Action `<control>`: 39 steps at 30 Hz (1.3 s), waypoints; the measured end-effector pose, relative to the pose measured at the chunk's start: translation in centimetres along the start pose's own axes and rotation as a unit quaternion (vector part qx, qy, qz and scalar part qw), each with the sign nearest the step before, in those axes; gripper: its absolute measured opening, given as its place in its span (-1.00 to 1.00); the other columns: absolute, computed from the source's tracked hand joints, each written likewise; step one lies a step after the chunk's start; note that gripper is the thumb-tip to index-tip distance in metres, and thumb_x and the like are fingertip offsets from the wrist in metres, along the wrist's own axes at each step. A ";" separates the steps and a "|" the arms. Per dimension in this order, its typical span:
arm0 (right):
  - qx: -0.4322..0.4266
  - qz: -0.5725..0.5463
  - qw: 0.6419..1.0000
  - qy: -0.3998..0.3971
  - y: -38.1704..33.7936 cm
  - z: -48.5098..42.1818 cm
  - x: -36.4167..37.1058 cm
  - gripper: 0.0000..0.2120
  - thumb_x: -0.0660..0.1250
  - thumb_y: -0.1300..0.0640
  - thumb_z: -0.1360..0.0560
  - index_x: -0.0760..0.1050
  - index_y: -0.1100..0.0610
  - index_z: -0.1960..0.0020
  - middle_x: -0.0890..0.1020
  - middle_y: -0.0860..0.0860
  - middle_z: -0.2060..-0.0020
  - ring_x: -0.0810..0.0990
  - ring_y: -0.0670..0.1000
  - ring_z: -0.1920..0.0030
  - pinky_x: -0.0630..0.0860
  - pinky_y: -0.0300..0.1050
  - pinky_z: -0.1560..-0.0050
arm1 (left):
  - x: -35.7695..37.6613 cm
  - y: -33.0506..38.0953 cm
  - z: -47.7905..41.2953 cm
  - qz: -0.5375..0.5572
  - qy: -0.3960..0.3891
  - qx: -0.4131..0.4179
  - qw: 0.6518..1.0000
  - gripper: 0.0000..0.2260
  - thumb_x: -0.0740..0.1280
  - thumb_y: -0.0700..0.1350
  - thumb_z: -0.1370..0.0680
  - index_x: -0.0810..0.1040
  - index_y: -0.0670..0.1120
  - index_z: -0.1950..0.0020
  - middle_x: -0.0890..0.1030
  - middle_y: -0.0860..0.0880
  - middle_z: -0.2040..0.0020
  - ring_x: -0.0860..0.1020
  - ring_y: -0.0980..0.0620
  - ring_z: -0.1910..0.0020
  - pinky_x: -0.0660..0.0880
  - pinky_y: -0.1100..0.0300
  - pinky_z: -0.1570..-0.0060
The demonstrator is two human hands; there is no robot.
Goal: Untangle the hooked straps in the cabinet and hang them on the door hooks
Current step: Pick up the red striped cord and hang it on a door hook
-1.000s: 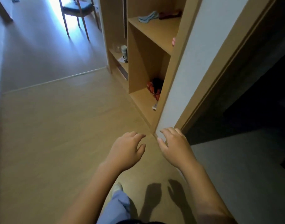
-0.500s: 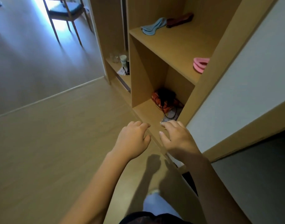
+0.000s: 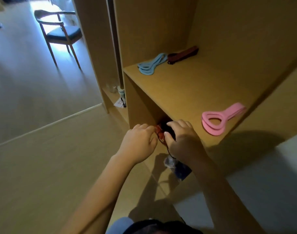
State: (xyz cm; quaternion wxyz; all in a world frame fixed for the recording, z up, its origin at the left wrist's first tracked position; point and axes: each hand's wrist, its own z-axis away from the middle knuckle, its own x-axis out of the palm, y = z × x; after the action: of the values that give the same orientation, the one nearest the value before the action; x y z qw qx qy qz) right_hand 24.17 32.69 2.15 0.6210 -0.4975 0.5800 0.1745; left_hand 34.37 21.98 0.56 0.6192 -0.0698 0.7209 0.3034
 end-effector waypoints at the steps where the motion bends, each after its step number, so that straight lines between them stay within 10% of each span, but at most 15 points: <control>1: 0.003 0.005 1.000 0.001 0.2 -1.0 -0.1 -0.62 0.14 0.04 -0.48 0.50 0.20 -0.18 0.58 0.13 -0.08 0.48 0.11 -0.12 0.37 -0.14 -0.07 | -0.1 -0.3 -1.2 0.003 0.000 0.002 1.000 -0.69 0.15 0.01 -0.57 0.44 -0.04 -0.28 0.55 -0.04 -0.15 0.48 -0.05 -0.15 0.47 0.04 -0.10; 22: 0.182 0.000 0.983 0.017 1.3 -24.9 2.3 -0.59 0.12 0.02 -0.58 0.27 0.09 -0.40 0.35 0.02 -0.36 0.30 0.02 -0.34 0.28 -0.12 -0.27 | -3.1 -10.0 -31.5 0.070 -0.027 0.102 0.992 -0.67 0.19 -0.06 -0.57 0.42 -0.04 -0.33 0.50 -0.05 -0.25 0.48 -0.05 -0.19 0.44 0.09 -0.06; 30: 0.187 0.044 0.981 0.023 1.8 -30.2 4.1 -0.65 0.14 0.01 -0.56 0.38 0.13 -0.29 0.44 0.05 -0.23 0.35 0.04 -0.25 0.37 -0.08 -0.20 | -2.0 -11.9 -39.1 0.052 -0.025 0.174 0.983 -0.79 0.13 -0.09 -0.58 0.51 -0.12 -0.04 0.59 -0.08 -0.01 0.48 0.04 0.20 0.28 0.23 0.24; 39: 0.200 0.095 0.975 0.004 3.4 -32.9 3.0 -0.68 0.14 0.02 -0.54 0.43 0.13 -0.23 0.50 0.08 -0.09 0.39 0.10 -0.14 0.38 -0.03 -0.12 | -0.4 -7.9 -46.9 0.044 -0.029 0.244 0.968 -0.59 0.19 -0.12 -0.54 0.33 -0.14 -0.39 0.33 -0.16 -0.41 0.34 -0.16 -0.33 0.31 0.06 -0.21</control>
State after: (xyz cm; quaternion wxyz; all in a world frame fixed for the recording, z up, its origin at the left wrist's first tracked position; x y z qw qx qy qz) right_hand 4.30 6.18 3.55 0.6860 -0.3070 0.6503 0.1114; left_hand -1.69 -9.09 0.41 0.6242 0.1235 0.7573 0.1471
